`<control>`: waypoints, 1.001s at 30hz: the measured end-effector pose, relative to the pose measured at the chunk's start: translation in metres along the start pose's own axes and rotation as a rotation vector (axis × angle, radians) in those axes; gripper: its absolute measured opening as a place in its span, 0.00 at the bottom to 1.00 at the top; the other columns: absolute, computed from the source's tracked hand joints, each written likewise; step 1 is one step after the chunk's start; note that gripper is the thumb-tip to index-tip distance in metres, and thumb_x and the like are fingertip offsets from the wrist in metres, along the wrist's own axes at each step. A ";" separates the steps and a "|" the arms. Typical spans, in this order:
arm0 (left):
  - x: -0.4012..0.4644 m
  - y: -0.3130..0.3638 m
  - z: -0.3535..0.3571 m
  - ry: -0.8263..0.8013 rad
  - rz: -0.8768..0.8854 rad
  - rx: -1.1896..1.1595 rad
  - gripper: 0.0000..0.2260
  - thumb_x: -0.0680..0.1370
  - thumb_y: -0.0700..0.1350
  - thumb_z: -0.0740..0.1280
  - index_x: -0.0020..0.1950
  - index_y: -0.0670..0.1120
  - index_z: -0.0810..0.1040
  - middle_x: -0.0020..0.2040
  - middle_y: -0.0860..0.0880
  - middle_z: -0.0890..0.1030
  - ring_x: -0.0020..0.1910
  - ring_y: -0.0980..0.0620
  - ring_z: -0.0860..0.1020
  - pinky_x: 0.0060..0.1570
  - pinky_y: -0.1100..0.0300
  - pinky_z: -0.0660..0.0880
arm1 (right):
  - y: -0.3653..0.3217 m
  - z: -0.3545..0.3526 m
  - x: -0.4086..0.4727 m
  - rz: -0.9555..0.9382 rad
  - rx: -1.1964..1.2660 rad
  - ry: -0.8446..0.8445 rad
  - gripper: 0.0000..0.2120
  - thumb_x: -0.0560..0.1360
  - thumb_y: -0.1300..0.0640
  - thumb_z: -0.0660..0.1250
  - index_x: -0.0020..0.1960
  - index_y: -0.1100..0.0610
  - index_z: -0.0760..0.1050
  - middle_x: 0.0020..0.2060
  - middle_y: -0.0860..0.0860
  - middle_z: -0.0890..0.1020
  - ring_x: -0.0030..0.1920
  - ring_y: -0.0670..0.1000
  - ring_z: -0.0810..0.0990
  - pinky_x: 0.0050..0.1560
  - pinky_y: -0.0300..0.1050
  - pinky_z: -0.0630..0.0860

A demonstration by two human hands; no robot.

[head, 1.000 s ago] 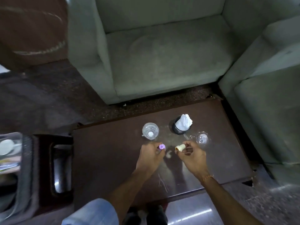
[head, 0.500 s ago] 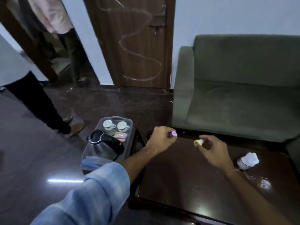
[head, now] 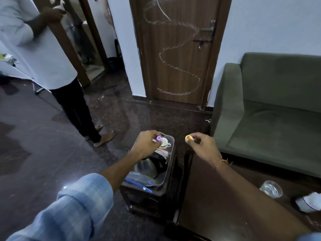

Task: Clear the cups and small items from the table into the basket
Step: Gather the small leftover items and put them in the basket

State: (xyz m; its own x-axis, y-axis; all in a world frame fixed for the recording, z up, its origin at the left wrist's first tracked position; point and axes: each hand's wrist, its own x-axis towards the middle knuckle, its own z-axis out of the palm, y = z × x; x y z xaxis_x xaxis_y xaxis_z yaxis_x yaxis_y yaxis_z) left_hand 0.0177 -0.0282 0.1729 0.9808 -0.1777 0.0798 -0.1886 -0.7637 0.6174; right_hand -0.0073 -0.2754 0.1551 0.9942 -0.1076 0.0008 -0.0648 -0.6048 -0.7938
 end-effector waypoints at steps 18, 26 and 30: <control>0.120 -0.165 0.011 -0.199 -0.399 -0.022 0.02 0.69 0.43 0.72 0.39 0.48 0.85 0.33 0.50 0.81 0.36 0.55 0.77 0.35 0.69 0.69 | 0.002 0.181 0.141 0.208 -0.160 -0.360 0.19 0.77 0.41 0.63 0.49 0.57 0.80 0.43 0.55 0.85 0.46 0.56 0.82 0.46 0.49 0.77; 0.169 -0.231 0.045 -0.430 -0.346 0.010 0.06 0.71 0.40 0.66 0.36 0.40 0.80 0.35 0.39 0.81 0.36 0.46 0.78 0.38 0.56 0.75 | 0.010 0.260 0.182 0.411 -0.177 -0.393 0.14 0.75 0.42 0.64 0.45 0.53 0.79 0.43 0.53 0.85 0.48 0.55 0.82 0.48 0.47 0.76; 0.180 -0.250 0.062 -0.476 -0.385 0.015 0.07 0.72 0.41 0.66 0.38 0.40 0.81 0.35 0.41 0.81 0.37 0.45 0.79 0.37 0.55 0.74 | 0.013 0.287 0.185 0.485 -0.194 -0.374 0.16 0.76 0.42 0.64 0.48 0.53 0.80 0.45 0.54 0.85 0.49 0.57 0.82 0.48 0.48 0.78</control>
State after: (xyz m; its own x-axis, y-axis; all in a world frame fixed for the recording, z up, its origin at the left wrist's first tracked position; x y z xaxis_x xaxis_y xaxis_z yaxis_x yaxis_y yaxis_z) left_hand 0.2379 0.0924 -0.0160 0.8499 -0.1426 -0.5073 0.1705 -0.8364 0.5209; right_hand 0.2004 -0.0767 -0.0294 0.8085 -0.1439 -0.5706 -0.4943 -0.6921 -0.5260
